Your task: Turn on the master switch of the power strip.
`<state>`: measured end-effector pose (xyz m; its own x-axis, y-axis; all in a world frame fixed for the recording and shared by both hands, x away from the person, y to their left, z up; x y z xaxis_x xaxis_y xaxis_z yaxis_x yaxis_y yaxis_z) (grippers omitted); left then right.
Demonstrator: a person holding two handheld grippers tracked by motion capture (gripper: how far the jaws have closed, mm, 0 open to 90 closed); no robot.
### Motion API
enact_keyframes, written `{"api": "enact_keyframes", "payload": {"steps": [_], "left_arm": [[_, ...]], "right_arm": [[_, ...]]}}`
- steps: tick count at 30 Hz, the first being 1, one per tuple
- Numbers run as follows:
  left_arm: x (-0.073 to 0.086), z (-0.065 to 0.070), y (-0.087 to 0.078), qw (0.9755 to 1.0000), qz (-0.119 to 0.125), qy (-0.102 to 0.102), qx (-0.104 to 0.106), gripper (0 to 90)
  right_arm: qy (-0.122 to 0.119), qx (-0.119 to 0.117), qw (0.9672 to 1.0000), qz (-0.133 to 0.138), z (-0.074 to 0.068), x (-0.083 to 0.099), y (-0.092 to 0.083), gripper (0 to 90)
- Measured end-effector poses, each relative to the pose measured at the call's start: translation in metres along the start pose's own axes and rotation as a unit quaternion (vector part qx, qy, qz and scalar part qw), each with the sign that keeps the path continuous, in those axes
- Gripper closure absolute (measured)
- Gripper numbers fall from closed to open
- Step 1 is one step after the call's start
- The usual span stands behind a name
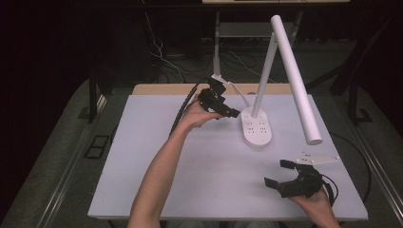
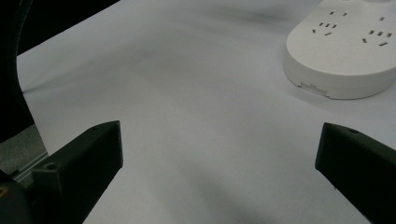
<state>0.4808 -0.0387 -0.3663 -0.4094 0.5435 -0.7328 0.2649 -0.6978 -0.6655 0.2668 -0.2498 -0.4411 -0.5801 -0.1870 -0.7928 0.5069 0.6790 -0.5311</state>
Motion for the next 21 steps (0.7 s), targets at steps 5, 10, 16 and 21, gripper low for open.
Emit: {"api": "enact_keyframes", "payload": {"steps": [5,10,16,21], "left_arm": [[-0.003,-0.005,0.006,0.9999,0.005,-0.011,-0.005,14.1],[-0.001,-0.010,0.015,0.9996,0.006,-0.026,-0.004,16.6],[0.002,-0.016,0.025,0.9990,0.010,-0.044,0.001,23.0],[0.004,-0.021,0.031,0.9987,0.018,-0.047,-0.001,34.9]], "right_arm": [[0.000,-0.001,1.0000,-0.001,0.000,0.000,0.000,0.2],[-0.001,0.000,1.0000,-0.002,0.000,0.000,0.000,0.2],[-0.001,-0.001,1.0000,-0.002,0.000,0.000,0.000,0.2],[-0.001,-0.002,1.0000,-0.001,0.001,0.000,0.000,0.2]]}}
Point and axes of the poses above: each handheld gripper's, and its own axes: y roughly forward along the jaws, x roughly out of its underside, z roughly to its right, the point moved 5 cm from there along y, roughly forward along the jaws, and after that the axes turned 2 degrees about y, right-handed, at the moved point
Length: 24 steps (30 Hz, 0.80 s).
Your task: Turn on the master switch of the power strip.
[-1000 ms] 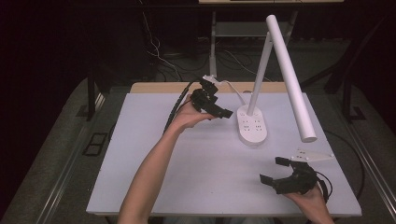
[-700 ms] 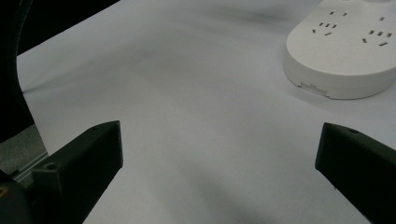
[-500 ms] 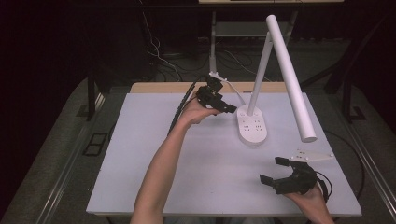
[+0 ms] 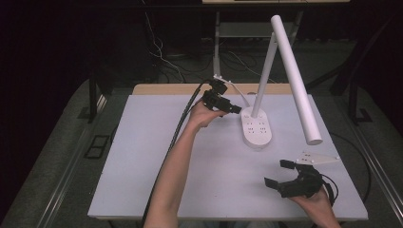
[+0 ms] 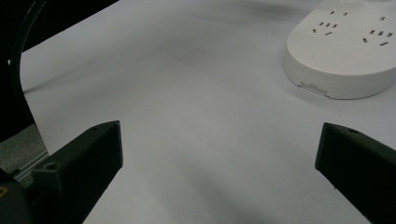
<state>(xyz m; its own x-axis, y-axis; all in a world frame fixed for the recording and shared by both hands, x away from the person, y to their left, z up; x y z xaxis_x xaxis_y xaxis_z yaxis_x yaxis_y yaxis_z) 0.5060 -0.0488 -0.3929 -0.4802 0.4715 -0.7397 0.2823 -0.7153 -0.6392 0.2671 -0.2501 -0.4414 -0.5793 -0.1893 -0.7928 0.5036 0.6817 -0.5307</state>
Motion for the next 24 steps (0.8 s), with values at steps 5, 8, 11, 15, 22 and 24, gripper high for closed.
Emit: {"api": "enact_keyframes", "payload": {"steps": [5,8,11,15,22,24], "left_arm": [[0.000,-0.003,0.007,0.9999,0.011,-0.007,0.001,50.3],[0.001,-0.003,0.012,0.9998,0.015,-0.014,0.002,56.2],[0.001,-0.004,0.017,0.9997,0.016,-0.015,0.002,61.4],[0.001,-0.004,0.022,0.9992,0.030,-0.026,0.004,65.9],[0.001,-0.008,0.032,0.9972,0.049,-0.055,0.016,77.3],[0.002,-0.009,0.035,0.9969,0.051,-0.058,0.015,79.8]], "right_arm": [[0.000,-0.001,1.0000,-0.001,0.000,0.000,0.000,0.2],[0.000,-0.001,1.0000,-0.001,0.000,0.000,0.000,0.2],[-0.003,0.000,1.0000,-0.001,0.000,0.000,0.000,0.2],[-0.001,0.000,1.0000,-0.002,0.000,0.000,0.000,0.2],[0.001,-0.003,1.0000,-0.002,0.000,0.000,0.001,0.2],[0.001,-0.004,1.0000,-0.002,0.000,0.000,0.001,0.2]]}}
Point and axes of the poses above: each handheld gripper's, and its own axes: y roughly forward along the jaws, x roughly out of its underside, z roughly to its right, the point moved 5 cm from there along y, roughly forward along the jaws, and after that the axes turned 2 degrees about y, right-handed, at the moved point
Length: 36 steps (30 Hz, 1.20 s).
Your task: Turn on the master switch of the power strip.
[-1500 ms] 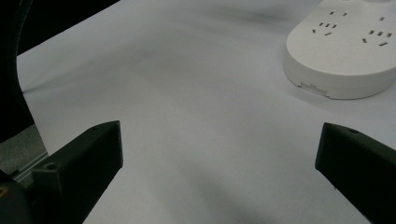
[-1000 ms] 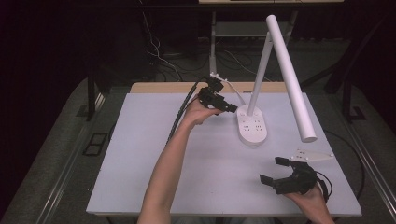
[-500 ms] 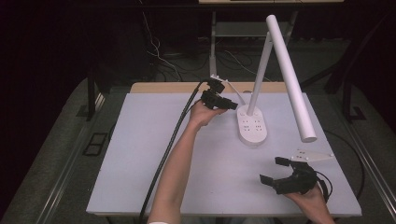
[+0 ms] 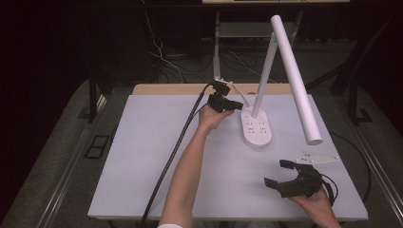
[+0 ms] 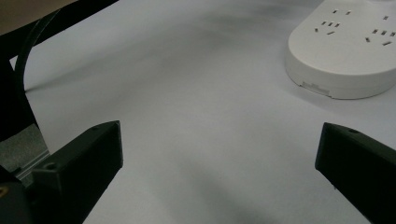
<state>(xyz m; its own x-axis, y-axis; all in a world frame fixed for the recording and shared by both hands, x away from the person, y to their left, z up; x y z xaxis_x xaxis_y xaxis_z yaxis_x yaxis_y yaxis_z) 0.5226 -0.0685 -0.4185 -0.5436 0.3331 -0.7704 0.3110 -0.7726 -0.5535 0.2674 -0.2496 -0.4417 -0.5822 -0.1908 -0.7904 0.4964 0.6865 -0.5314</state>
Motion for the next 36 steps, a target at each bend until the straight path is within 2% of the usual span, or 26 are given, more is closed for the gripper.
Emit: {"api": "enact_keyframes", "payload": {"steps": [7,18,19,26,27,36], "left_arm": [[0.001,-0.002,0.009,0.9996,0.017,-0.023,-0.005,89.2],[0.010,-0.003,0.025,0.9998,-0.005,-0.017,-0.013,89.7],[0.010,-0.002,0.027,0.9996,-0.002,-0.023,-0.014,89.7],[0.015,-0.003,0.034,0.9995,-0.015,-0.023,-0.018,89.8],[0.016,-0.002,0.035,0.9993,-0.016,-0.029,-0.019,89.8],[0.018,-0.002,0.042,0.9991,-0.021,-0.030,-0.022,89.9]], "right_arm": [[-0.001,-0.003,1.0000,-0.002,0.000,0.000,0.000,0.2],[-0.007,-0.006,0.9999,-0.005,-0.001,0.000,0.002,0.2],[-0.008,-0.006,0.9999,-0.005,0.000,0.000,0.002,0.2],[-0.008,-0.007,0.9999,-0.006,-0.001,0.000,0.003,0.2],[-0.008,-0.007,0.9999,-0.006,-0.001,0.000,0.003,0.2],[-0.006,-0.007,0.9999,-0.009,-0.001,0.000,0.003,0.2]]}}
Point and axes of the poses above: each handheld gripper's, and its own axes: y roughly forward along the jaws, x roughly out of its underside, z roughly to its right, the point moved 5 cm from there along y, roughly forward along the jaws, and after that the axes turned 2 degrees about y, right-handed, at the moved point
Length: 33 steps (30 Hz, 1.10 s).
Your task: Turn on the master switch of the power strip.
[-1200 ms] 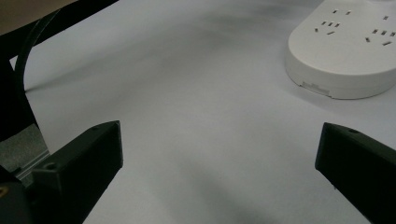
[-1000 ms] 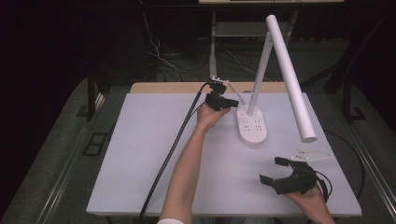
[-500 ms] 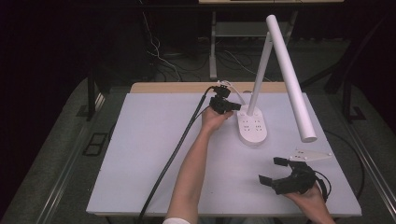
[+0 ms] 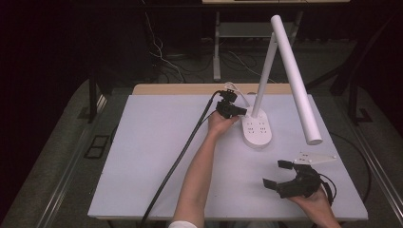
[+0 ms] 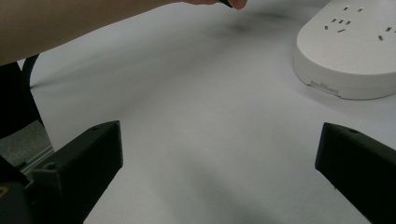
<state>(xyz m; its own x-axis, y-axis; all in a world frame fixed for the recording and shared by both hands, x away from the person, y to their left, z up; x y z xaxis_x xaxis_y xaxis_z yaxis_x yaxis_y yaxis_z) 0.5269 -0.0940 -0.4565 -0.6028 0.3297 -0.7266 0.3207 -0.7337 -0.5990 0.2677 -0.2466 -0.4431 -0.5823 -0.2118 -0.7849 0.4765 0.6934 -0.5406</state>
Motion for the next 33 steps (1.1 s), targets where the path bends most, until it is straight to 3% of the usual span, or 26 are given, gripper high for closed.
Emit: {"api": "enact_keyframes", "payload": {"steps": [14,17,19,23,28,31,33], "left_arm": [[-0.001,0.003,0.012,0.9999,-0.010,0.000,-0.010,89.9],[-0.001,0.004,0.012,0.9997,-0.013,0.014,-0.013,90.0],[-0.001,0.004,0.012,0.9998,-0.011,0.008,-0.011,90.0],[0.000,0.004,0.012,0.9996,-0.016,0.019,-0.013,90.0],[0.000,0.004,0.012,0.9998,-0.010,0.012,-0.010,90.0],[0.001,0.004,0.012,0.9994,-0.011,0.028,-0.017,90.0],[0.003,0.002,0.011,0.9998,-0.009,0.018,-0.007,90.0]], "right_arm": [[-0.001,-0.001,1.0000,0.000,0.001,0.000,0.000,0.2],[-0.002,-0.001,1.0000,0.000,0.001,0.000,-0.001,0.2],[-0.002,-0.002,1.0000,0.000,0.001,0.000,-0.001,0.2],[-0.004,-0.002,1.0000,0.001,0.001,0.000,-0.001,0.2],[-0.004,-0.002,1.0000,0.002,0.001,0.000,-0.001,0.2],[-0.003,-0.001,1.0000,0.002,0.001,0.000,-0.001,0.2],[-0.004,0.000,1.0000,0.002,0.001,0.000,-0.002,0.2]]}}
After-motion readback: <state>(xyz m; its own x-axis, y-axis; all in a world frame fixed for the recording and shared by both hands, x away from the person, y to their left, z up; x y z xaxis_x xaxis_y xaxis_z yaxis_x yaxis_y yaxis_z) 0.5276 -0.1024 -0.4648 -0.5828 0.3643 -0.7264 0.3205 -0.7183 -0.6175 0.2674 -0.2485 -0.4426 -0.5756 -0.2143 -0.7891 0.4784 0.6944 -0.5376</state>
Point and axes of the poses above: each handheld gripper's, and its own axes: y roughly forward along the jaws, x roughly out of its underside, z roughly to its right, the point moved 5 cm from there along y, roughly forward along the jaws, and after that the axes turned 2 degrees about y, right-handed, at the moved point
